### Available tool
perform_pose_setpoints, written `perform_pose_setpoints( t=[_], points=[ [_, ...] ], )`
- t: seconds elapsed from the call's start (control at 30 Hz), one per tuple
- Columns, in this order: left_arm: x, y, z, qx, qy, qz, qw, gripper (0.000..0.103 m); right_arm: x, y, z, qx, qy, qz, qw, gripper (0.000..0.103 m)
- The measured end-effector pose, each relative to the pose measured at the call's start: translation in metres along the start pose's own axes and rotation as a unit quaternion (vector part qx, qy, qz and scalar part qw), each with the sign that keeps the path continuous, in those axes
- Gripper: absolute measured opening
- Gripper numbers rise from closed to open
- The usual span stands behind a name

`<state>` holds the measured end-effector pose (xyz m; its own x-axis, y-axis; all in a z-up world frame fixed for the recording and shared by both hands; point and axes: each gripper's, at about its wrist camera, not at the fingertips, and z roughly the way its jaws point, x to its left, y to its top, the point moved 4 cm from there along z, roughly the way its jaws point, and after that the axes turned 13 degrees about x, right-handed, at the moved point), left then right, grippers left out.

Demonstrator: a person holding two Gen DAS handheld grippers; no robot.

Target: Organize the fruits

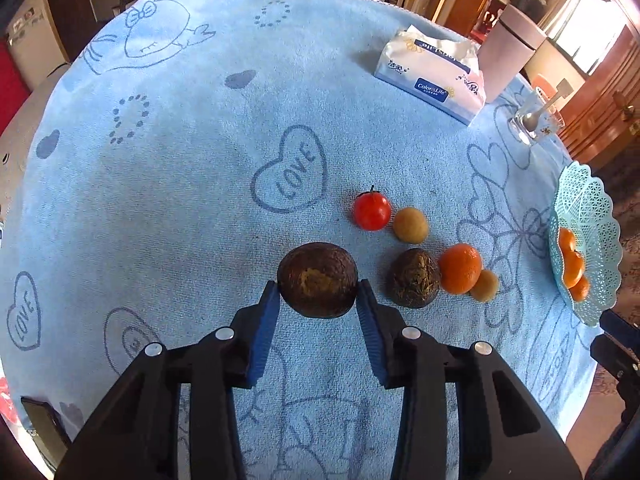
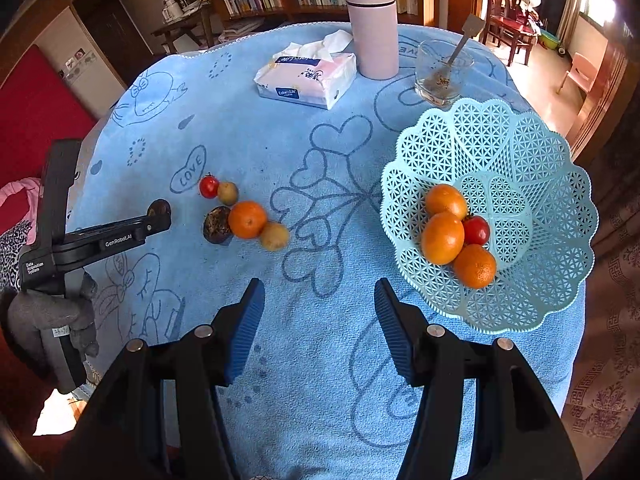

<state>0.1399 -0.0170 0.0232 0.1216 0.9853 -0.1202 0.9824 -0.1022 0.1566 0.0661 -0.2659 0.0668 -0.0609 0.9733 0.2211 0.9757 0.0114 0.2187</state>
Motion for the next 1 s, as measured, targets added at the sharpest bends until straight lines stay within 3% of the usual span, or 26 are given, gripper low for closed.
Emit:
perform_pose_setpoints(
  t=[0.37,0.63,1.0],
  points=[
    [0.044,-0.043,-0.031,-0.015,0.009,-0.044,0.9989,0.040,0.045,0.036,0.045,0.027,0.007,-0.057,0.998,0.059],
    [0.058,-0.076,-0.029,0.000,0.007,-0.067,0.9977,0.040,0.069,0.053,0.084,0.050,-0.037,-0.120,0.991,0.059],
    [0.084,-0.095,-0.039,-0.003,0.014,-0.095,0.9954,0.040,0.075,0.067,0.120,0.070,-0.066,-0.148,0.984,0.057]
  ],
)
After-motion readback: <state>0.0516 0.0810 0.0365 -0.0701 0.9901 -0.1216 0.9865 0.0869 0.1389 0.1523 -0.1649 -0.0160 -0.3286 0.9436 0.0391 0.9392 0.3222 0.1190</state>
